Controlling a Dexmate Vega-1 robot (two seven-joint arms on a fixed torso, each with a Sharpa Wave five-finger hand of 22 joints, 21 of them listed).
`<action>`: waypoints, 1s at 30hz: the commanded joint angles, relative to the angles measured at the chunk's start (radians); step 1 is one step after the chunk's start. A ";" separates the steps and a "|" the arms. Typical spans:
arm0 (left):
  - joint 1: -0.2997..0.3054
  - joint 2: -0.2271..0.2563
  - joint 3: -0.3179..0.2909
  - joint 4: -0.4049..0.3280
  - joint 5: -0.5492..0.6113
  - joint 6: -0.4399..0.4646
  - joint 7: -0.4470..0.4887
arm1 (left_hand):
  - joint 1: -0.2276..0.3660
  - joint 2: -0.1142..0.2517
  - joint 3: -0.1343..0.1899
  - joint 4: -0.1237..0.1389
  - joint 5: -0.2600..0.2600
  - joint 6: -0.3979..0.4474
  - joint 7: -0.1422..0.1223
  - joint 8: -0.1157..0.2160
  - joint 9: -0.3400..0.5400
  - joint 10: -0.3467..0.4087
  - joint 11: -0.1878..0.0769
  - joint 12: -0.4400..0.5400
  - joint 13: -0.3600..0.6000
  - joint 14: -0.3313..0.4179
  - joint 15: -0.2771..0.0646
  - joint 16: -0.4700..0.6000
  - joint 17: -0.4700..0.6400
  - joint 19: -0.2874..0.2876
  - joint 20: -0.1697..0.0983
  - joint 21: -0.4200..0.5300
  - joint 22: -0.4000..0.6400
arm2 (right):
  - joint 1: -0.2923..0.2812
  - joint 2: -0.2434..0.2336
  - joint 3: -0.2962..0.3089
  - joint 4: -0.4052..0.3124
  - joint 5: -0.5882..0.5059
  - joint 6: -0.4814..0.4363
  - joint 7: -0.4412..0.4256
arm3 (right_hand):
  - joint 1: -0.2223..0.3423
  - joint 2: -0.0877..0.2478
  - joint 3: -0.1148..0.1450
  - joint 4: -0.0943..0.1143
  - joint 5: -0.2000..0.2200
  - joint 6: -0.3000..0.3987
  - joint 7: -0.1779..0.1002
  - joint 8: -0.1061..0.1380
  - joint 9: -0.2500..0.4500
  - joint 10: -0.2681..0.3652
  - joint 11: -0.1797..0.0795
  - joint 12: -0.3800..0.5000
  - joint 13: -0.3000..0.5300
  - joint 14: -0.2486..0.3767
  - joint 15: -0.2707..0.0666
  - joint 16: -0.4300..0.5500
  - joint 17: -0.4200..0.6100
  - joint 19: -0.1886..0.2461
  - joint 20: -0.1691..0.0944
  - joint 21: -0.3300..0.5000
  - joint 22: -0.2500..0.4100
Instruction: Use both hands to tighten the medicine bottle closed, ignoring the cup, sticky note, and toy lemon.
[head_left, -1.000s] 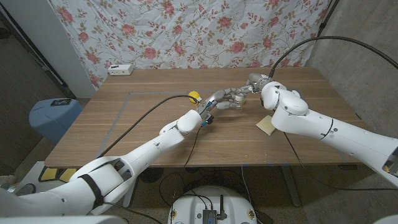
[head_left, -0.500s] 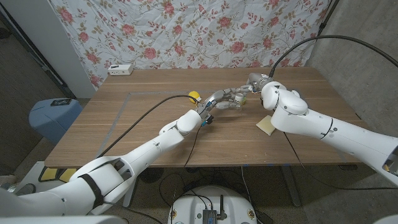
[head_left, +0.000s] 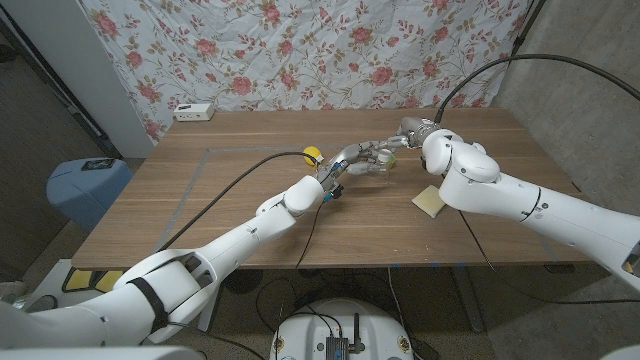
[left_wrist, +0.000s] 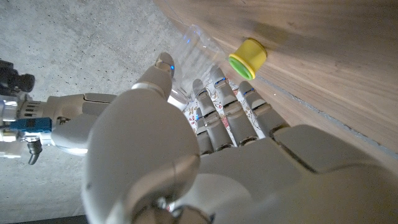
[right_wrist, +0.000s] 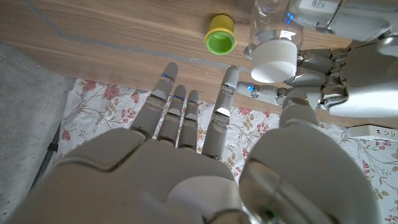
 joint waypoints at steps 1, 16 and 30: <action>-0.001 0.000 -0.001 0.001 0.003 0.004 0.005 | 0.007 0.009 0.006 -0.001 0.004 0.004 0.001 -0.001 0.003 0.023 -0.009 0.007 0.002 -0.005 -0.088 0.005 0.005 0.001 -0.008 0.006 0.002 | 0.015 -0.027 0.020 -0.014 0.052 0.028 0.060 | 0.003 0.008 0.003 -0.015 0.006 -0.075 0.001 -0.024 0.009 -0.038 0.001 -0.005 0.005 -0.031 0.014 -0.011 0.001 -0.030 0.015 -0.010 0.004; -0.013 -0.006 0.001 0.018 0.007 0.003 0.011 | 0.009 0.007 0.004 -0.002 0.004 0.004 0.002 -0.001 0.003 0.026 -0.009 0.007 0.002 -0.005 -0.089 0.004 0.004 0.002 -0.010 0.006 0.002 | 0.053 -0.061 0.035 -0.017 0.103 0.076 0.157 | 0.028 0.010 0.015 -0.048 0.006 -0.215 -0.006 -0.042 0.011 -0.163 0.027 -0.009 0.008 -0.129 0.077 -0.028 -0.004 -0.104 0.048 -0.018 0.001; -0.016 -0.006 0.002 0.018 0.007 0.003 0.010 | 0.010 0.008 0.003 -0.002 0.004 0.004 0.002 -0.001 0.003 0.024 -0.011 0.006 0.002 -0.005 -0.091 0.004 0.005 0.002 -0.010 0.006 0.002 | 0.073 -0.072 0.037 -0.011 0.115 0.122 0.221 | 0.102 0.022 0.050 -0.084 0.009 -0.338 -0.008 -0.047 0.007 -0.250 0.040 -0.004 0.009 -0.205 0.084 -0.027 -0.007 -0.145 0.053 -0.015 -0.001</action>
